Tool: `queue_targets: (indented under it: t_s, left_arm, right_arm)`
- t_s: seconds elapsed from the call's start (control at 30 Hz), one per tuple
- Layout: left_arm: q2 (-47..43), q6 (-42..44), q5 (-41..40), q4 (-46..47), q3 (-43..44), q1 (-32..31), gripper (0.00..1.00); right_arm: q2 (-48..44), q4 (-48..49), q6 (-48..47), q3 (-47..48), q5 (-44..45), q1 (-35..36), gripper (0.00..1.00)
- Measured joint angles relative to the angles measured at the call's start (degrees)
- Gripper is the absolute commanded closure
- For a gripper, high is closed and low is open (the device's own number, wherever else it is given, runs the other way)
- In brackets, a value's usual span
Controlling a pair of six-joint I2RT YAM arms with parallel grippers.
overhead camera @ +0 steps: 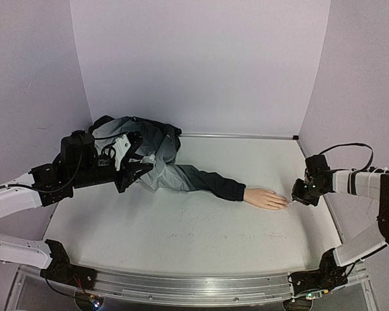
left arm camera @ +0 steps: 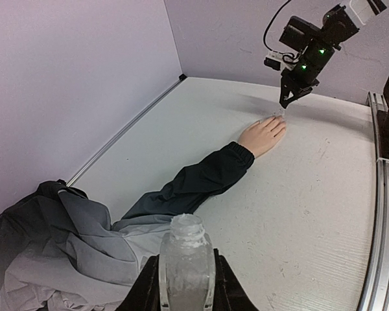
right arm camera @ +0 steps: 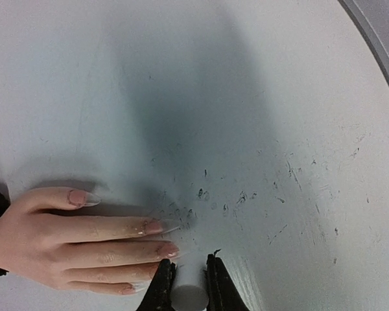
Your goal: Paint the nails
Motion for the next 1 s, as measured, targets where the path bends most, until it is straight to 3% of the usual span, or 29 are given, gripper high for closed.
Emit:
queue_targets:
  t_s: [1.0]
  left_arm:
    - [0.0, 0.0, 0.0, 0.0, 0.0, 0.0, 1.0]
  right_arm:
    - [0.0, 0.8, -2.1, 0.0, -3.8, 0.0, 1.0]
